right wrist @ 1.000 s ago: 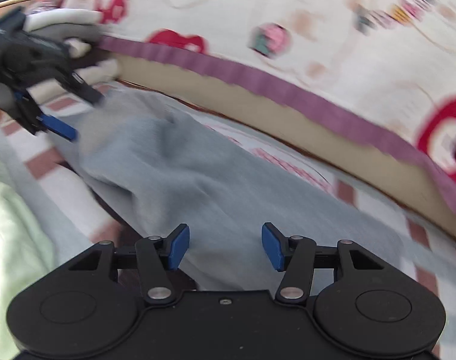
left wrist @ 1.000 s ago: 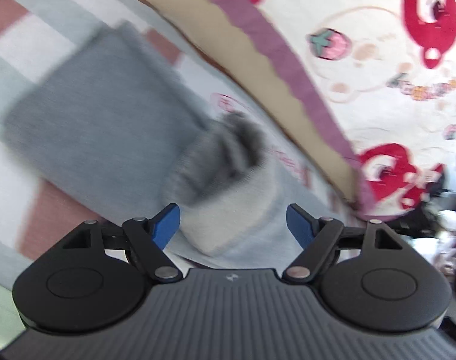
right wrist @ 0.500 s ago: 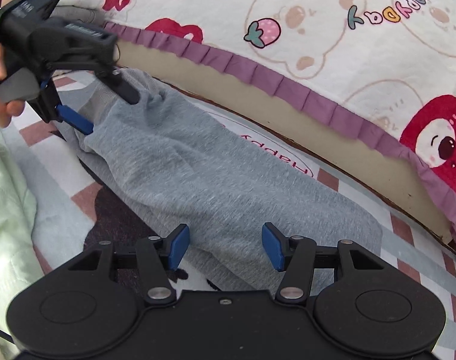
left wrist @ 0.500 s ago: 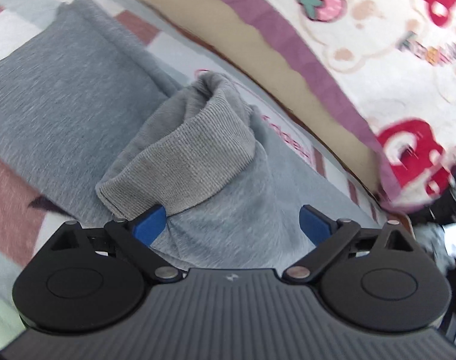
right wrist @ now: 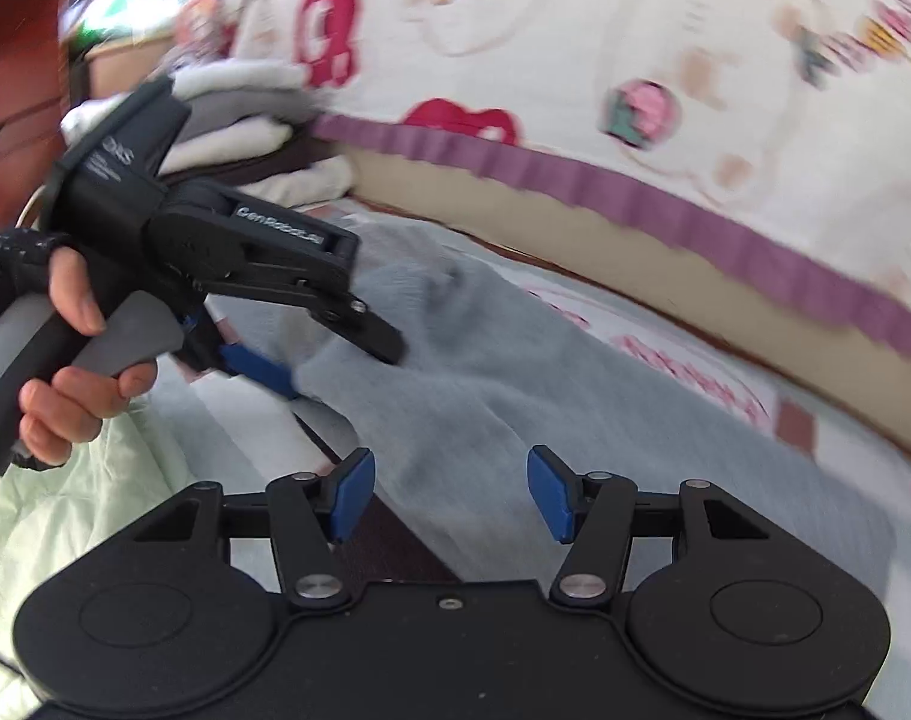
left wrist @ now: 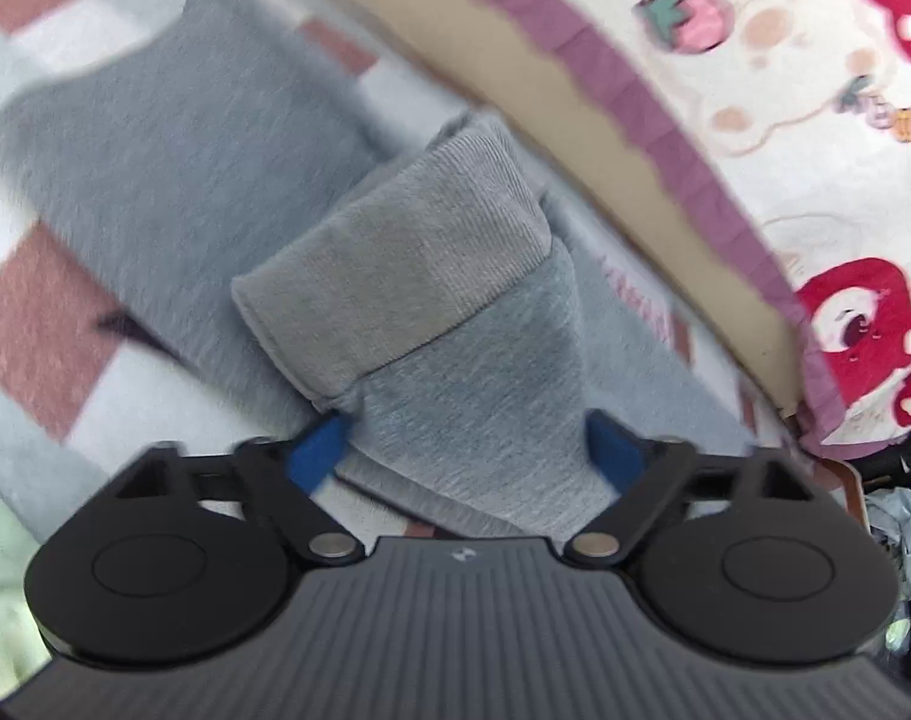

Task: Fold clothes
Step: 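Grasp the sleeve cuff with the right gripper while the left gripper presses the fold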

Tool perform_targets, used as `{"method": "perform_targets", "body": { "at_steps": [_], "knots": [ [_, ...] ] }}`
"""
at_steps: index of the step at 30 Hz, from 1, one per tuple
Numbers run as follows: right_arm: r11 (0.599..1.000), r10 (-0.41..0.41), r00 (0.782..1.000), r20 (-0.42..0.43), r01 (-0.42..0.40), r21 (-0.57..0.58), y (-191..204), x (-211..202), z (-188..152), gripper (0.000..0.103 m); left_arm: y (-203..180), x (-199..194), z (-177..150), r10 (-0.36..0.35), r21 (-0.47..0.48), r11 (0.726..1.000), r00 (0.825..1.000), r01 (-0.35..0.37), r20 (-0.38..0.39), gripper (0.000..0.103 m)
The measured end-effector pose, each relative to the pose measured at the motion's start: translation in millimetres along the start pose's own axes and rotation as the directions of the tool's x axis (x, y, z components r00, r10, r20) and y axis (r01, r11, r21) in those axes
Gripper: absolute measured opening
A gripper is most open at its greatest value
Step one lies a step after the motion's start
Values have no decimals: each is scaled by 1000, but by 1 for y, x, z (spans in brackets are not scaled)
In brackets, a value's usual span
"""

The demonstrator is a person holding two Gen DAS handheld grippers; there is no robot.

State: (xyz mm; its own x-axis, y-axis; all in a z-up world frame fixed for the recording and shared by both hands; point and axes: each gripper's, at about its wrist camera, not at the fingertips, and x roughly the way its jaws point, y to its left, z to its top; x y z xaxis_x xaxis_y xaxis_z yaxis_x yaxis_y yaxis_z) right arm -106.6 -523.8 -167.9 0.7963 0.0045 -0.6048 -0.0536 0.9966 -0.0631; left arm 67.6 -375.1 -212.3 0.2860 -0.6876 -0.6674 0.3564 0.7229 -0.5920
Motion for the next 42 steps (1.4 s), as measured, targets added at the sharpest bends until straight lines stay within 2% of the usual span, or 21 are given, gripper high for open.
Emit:
{"method": "perform_targets", "body": {
  "at_steps": [3,9,12,16,17,18,19,21,23,24,25,26,27,28,30,32,35,39,40,41,42],
  "knots": [
    [998,41,999,-19,-42,-54,9,20,12,68,2,2,4,-39,10,999,999,39,-1,75],
    [991,-72,993,-98,61,-116,9,59,20,68,8,7,13,-109,7,994,994,109,-12,75],
    [986,-118,984,-135,100,-135,8,76,20,67,8,5,14,-113,1,994,993,113,-18,76],
    [978,-127,981,-145,99,-186,15,94,24,71,-6,7,4,-85,59,994,996,87,-38,75],
    [975,-125,983,-135,96,-201,18,96,27,69,-8,8,2,-90,54,994,994,93,-57,75],
    [972,-127,984,-124,99,-213,20,97,30,56,-8,9,2,-97,38,994,993,100,-74,75],
    [975,-119,986,-113,95,-200,18,95,33,43,-6,8,3,-104,15,994,992,105,-78,77],
    [988,-92,991,-96,78,-135,10,90,37,33,-1,2,8,-110,-18,994,992,109,-65,78],
    [998,-51,995,-91,47,-47,-1,87,38,31,8,-2,13,-77,-81,994,993,70,-93,83],
    [999,-33,995,-93,31,-24,-5,86,38,31,17,0,15,-59,-173,984,986,32,-153,93],
    [999,-24,995,-92,22,-25,-7,85,36,31,26,4,16,-79,-285,958,975,16,-210,94],
    [999,-21,996,-88,19,-33,-6,84,34,31,35,8,16,-146,-378,924,962,49,-232,94],
    [999,-21,996,-82,18,-38,-5,83,33,31,40,13,15,-219,-428,897,950,107,-223,93],
    [999,-21,997,-76,18,-40,-4,82,31,31,41,16,16,-246,-432,891,948,141,-199,93],
    [1000,-18,998,-62,18,0,-6,78,33,27,36,15,18,-158,-354,930,977,100,-140,93],
    [999,-15,999,-47,18,49,-9,75,36,24,29,12,20,-110,-248,965,991,88,-78,93],
    [964,45,999,-27,-36,263,-32,72,37,24,21,7,21,-129,-177,976,991,123,-23,94],
    [837,122,991,61,-136,530,-66,62,29,24,12,2,24,-174,-146,974,985,170,-11,94],
    [814,129,989,76,-149,562,-70,60,27,24,10,1,25,-181,-138,974,983,177,-14,94],
    [809,128,988,83,-153,567,-70,58,26,24,8,1,25,-185,-132,975,983,181,-17,94],
    [824,124,989,83,-149,546,-67,56,27,24,6,3,24,-183,-130,975,983,179,-19,95]
  ]
}}
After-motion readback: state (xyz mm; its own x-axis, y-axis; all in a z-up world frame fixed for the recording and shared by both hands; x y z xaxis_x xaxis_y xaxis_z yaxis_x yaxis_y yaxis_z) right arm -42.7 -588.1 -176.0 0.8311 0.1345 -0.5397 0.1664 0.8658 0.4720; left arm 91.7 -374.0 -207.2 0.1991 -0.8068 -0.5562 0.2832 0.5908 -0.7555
